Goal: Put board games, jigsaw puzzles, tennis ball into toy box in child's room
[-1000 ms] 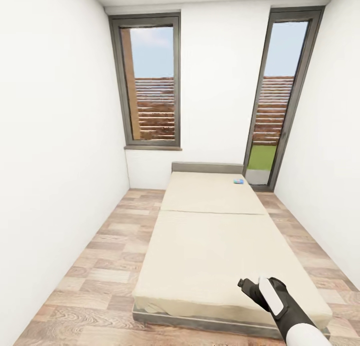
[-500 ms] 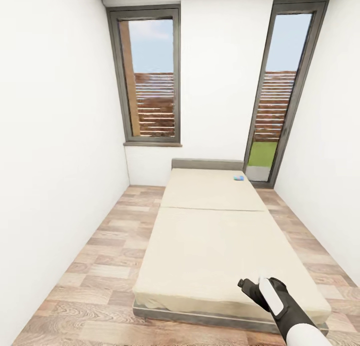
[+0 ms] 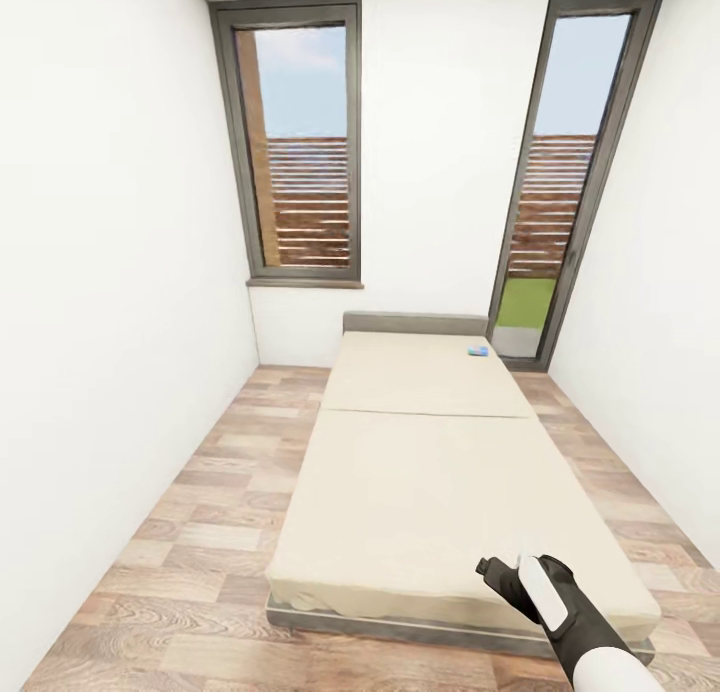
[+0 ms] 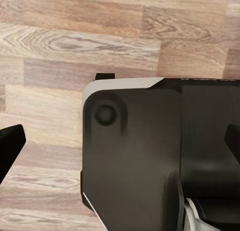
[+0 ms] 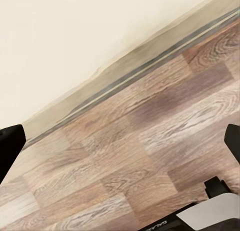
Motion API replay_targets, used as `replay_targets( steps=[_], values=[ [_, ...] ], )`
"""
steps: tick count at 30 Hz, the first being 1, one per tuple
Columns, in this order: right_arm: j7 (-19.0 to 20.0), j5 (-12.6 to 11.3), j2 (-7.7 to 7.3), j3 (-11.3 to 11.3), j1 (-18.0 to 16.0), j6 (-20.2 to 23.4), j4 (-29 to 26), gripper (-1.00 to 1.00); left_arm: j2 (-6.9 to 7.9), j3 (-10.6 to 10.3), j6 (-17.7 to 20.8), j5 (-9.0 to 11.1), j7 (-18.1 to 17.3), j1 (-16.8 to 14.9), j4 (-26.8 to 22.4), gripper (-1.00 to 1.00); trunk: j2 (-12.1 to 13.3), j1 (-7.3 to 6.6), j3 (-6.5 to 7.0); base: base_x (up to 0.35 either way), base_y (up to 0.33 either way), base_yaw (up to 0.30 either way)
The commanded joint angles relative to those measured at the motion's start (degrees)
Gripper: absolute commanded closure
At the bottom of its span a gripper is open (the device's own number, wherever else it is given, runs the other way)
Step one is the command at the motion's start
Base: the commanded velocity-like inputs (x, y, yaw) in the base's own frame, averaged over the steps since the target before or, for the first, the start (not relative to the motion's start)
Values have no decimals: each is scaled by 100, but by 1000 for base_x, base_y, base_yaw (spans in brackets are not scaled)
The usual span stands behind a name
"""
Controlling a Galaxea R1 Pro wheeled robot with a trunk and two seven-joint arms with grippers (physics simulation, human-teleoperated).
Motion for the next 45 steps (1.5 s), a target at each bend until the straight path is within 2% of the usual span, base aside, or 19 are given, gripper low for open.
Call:
replay_targets(
  steps=[1,9,15,24,45],
  values=[
    [-46,-60,-1,-1,-4,16,-10,-100,0,-50,-21,60,21,-5,5,-100,-13,4,-15,0,0,0],
    [-46,-60,-23,-3,-4,16,-10,-100,13,-49,-29,57,24,-5,5,-100,-13,4,-28,0,0,-32],
    [-16,-71,-94,-3,-4,16,-10,-100,25,-68,-39,41,7,-5,5,-100,-13,4,-53,0,0,-180],
    [97,-62,-124,-5,-4,13,-10,-100,21,-94,-45,7,-1,-5,-33,-100,-13,4,-77,0,-34,-158],
    [109,-52,-128,3,-4,19,-18,-100,-2,-129,-57,-10,26,-5,-47,-100,-13,4,-79,0,-282,-9]
  ],
)
